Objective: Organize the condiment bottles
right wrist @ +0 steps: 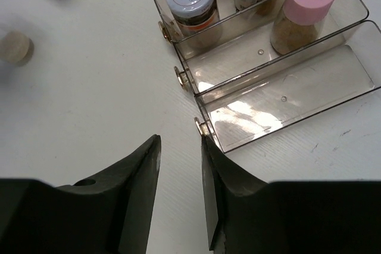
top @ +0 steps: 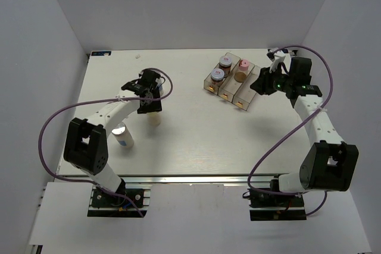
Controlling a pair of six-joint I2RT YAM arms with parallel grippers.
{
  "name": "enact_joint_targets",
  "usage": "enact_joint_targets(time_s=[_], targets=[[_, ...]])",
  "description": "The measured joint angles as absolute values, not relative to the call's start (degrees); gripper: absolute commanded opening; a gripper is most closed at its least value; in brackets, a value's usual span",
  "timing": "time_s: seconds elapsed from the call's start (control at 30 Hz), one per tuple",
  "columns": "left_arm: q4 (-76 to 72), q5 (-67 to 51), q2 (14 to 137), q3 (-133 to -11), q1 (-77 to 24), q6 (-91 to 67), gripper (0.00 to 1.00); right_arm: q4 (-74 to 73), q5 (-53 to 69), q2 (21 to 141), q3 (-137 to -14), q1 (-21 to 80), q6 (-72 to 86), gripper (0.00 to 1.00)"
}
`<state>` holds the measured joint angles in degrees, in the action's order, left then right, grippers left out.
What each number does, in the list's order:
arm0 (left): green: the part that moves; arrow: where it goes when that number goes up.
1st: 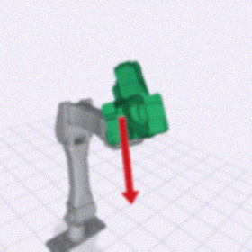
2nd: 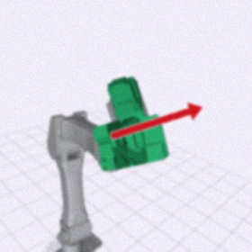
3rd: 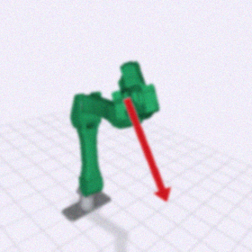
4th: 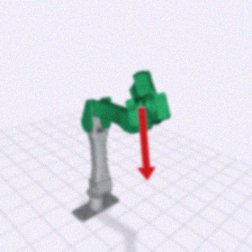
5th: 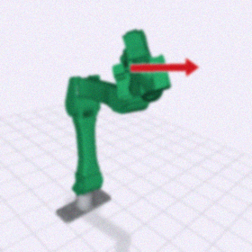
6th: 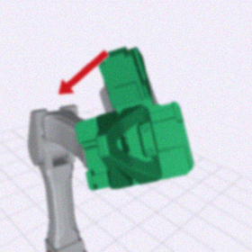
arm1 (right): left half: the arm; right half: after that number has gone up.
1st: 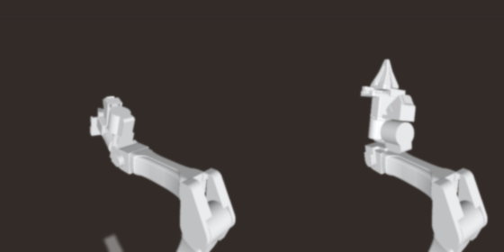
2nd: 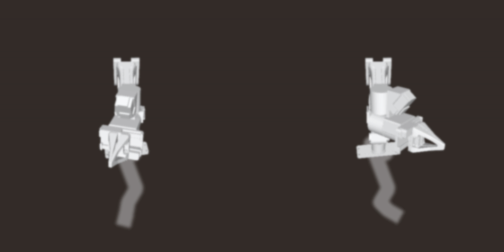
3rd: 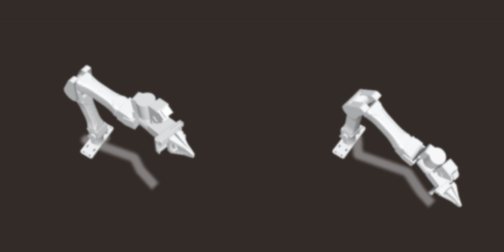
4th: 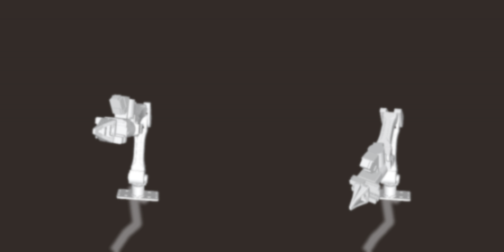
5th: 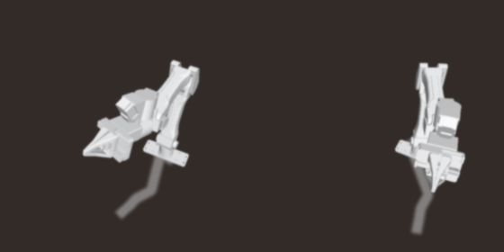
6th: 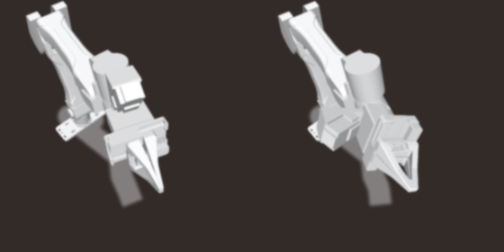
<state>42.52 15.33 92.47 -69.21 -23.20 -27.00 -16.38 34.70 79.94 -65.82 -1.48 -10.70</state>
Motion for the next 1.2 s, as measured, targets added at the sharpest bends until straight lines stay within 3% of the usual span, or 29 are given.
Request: enact_joint_targets(time_s=[0.07, 0.17, 0.23, 0.33, 0.37, 0.4, 0.47, 0.83, 1.2], targets=[[42.85, 13.56, 92.47, -70.65, -23.24, -26.7, 0.04, -16.62, 34.59, 79.5, -65.28, -1.48, -10.72, 0.4], [42.78, 10.52, 92.49, -74.28, -24.21, -25.96, 0.0, -17.08, 33.95, 78.37, -64.42, -1.48, -10.68, 0.6], [43.29, 8.16, 93.19, -78.83, -26.46, -25.43, 0.0, -17.15, 33.41, 77.43, -63.92, -1.5, -10.72, 0.63], [42.92, 4.47, 96.66, -88.05, -30.85, -24.64, 0.0, -17.72, 33.15, 75.83, -63.57, -1.65, -10.74, 0.48], [42.46, 2.94, 98.5, -91.7, -32.29, -24.36, 0.0, -17.87, 33.15, 75.24, -63.44, -1.8, -10.61, 0.38], [41.67, 1.43, 100.29, -95.02, -33.5, -24.12, 0.0, -17.87, 33.1, 74.7, -63.26, -1.98, -10.52, 0.16], [40.93, -1.21, 104.33, -101.43, -35.57, -23.66, 0.0, -18.06, 32.88, 73.65, -62.96, -2.52, -9.39, 0.01], [30.7, -8.51, 128.84, -127.28, -37.85, -22.92, 0.0, -18.17, 31.59, 71.68, -62.33, -3.42, -3.7, 0.0], [22.37, -6.42, 136.09, -128.55, -40.93, -19.35, 0.0, -18.24, 31.0, 69.82, -59.24, -3.42, -2.39, 0.0]])
